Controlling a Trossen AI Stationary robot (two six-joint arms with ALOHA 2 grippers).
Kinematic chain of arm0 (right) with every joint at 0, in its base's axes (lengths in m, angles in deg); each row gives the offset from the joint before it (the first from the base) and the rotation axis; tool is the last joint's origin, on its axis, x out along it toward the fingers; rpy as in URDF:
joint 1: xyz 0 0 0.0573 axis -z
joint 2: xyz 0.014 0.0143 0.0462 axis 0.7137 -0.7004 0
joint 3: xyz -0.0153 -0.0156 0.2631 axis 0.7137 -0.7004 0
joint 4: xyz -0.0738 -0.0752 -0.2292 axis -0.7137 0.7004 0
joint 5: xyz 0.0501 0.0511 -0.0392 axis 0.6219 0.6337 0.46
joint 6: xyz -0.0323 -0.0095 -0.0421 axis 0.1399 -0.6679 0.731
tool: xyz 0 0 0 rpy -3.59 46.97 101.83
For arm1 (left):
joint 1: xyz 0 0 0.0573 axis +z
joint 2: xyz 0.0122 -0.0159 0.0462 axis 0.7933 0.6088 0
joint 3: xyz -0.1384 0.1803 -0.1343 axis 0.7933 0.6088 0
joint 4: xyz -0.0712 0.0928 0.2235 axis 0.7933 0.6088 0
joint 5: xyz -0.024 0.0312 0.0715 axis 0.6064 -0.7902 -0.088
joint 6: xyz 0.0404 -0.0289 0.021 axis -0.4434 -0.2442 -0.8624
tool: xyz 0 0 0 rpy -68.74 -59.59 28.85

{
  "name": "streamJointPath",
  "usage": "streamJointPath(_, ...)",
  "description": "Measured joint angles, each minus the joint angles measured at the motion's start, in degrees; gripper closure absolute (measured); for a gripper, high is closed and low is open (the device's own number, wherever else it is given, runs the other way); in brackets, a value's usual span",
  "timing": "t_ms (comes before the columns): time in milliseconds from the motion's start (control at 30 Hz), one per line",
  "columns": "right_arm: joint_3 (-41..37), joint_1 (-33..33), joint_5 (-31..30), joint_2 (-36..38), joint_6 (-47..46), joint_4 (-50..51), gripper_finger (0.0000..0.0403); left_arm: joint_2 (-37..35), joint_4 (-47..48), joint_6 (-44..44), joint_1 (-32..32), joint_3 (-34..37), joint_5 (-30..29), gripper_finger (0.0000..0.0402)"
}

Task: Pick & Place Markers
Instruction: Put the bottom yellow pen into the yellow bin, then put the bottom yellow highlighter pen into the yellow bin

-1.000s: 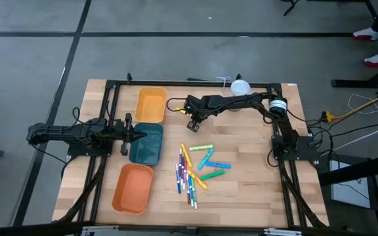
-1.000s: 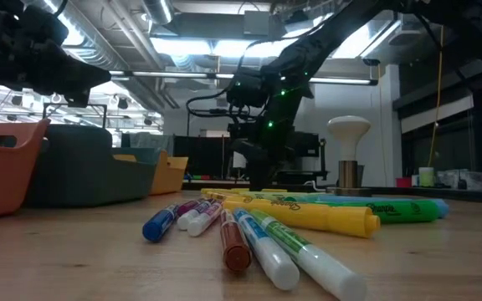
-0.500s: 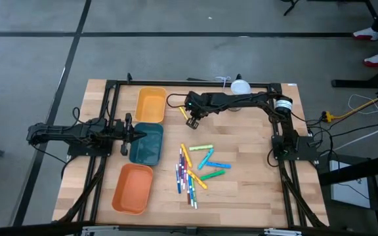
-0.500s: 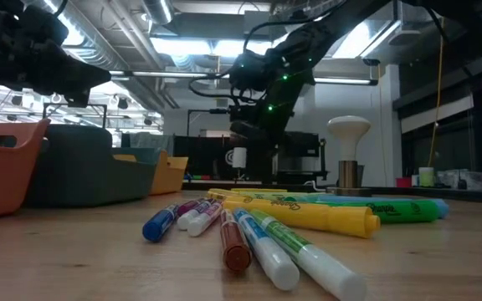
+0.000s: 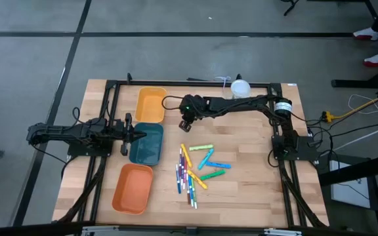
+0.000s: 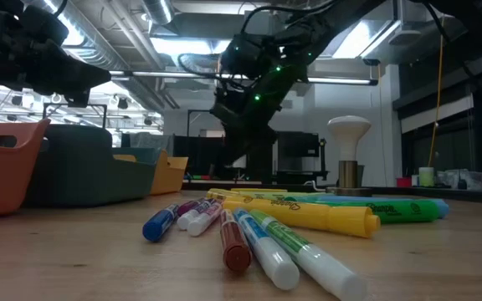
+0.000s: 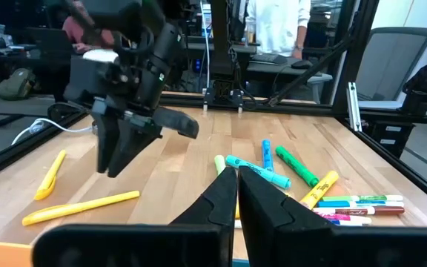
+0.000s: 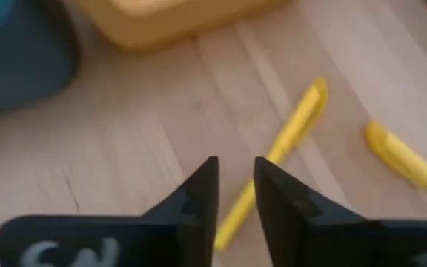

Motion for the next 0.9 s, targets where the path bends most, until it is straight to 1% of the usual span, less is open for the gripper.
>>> streamJointPath(100, 0.05, 0.05, -2.42, -0.44, -0.03, -2.46, 0.0267, -0.01, 0.00, 0.00, 0.00, 0.00, 0.00, 0.0392)
streamJointPath(167, 0.04, 0.10, -4.28, -0.76, -0.49, -2.18, 0.0245, -0.02, 0.01, 0.00, 0.00, 0.00, 0.00, 0.0393)
streamJointPath(300, 2.12, 0.69, -4.50, -2.58, -2.09, -0.96, 0.0217, 0.00, 0.00, 0.00, 0.00, 0.00, 0.00, 0.0391)
streamJointPath(367, 5.37, 0.91, -4.52, -4.22, -2.08, 1.47, 0.0213, 0.00, 0.00, 0.00, 0.00, 0.00, 0.02, 0.0389)
streamJointPath(567, 16.36, 1.44, -4.54, -9.68, -1.12, 12.89, 0.0211, -0.02, 0.01, 0.00, 0.00, 0.00, 0.02, 0.0393)
streamJointPath(700, 23.27, 1.71, -4.51, -13.98, 0.32, 18.06, 0.0211, -0.02, 0.00, 0.00, 0.00, 0.00, 0.02, 0.0392)
streamJointPath(900, 30.70, 3.01, -2.81, -19.54, 0.11, 24.87, 0.0211, 0.00, 0.00, 0.00, 0.00, 0.00, 0.02, 0.0390)
